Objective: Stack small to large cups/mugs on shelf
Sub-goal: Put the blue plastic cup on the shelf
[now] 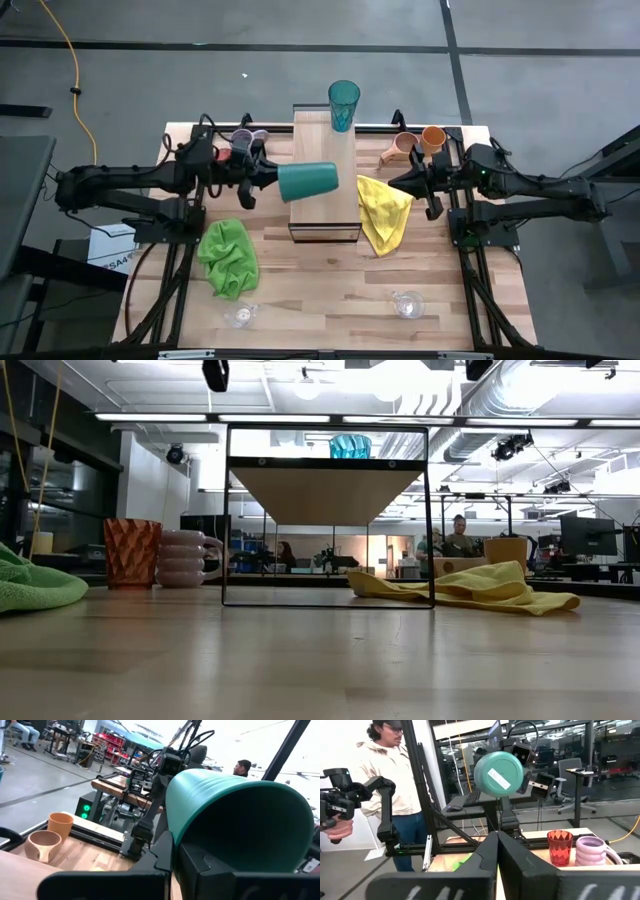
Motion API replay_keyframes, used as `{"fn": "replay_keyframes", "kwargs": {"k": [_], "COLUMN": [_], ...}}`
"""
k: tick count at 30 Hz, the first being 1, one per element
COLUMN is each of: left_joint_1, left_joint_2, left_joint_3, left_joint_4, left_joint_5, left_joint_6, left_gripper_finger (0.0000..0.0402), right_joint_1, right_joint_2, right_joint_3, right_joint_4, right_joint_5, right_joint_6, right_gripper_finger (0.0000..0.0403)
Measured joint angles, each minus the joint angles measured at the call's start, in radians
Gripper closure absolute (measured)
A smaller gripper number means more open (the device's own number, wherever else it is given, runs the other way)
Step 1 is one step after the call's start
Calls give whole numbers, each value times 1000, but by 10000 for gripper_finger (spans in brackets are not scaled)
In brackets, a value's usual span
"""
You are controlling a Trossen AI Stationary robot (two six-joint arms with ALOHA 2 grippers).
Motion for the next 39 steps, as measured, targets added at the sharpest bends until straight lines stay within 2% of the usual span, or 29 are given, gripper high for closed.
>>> {"fn": "replay_keyframes", "kwargs": {"k": [11,14,17,21,23,27,30,34,39], "left_joint_1": [0,0,0,9,52,173,275,393,476], "left_joint_2": [-12,-12,-11,35,83,224,352,524,732], "left_joint_3": [0,1,48,226,341,600,782,1007,1256], "left_joint_4": [-18,-19,-127,-458,-649,-998,-1195,-1391,-1584], "left_joint_5": [4,-21,-75,-230,-269,-266,-221,-134,-124], "left_joint_6": [-5,-40,-61,-55,-47,-36,-5,38,81], "left_gripper_finger": [401,401,401,401,401,401,401,401,401], "right_joint_1": [0,0,0,0,-5,-13,-13,-13,-13], "right_joint_2": [0,0,0,0,1,1,1,1,1], "right_joint_3": [0,0,0,0,0,0,0,0,0], "right_joint_4": [-2,-2,-8,-27,-39,-54,-55,-55,-56], "right_joint_5": [0,0,8,56,64,64,64,64,67], "right_joint_6": [40,40,40,37,34,40,40,40,65], "right_gripper_finger": [403,403,403,403,403,403,403,403,403]}}
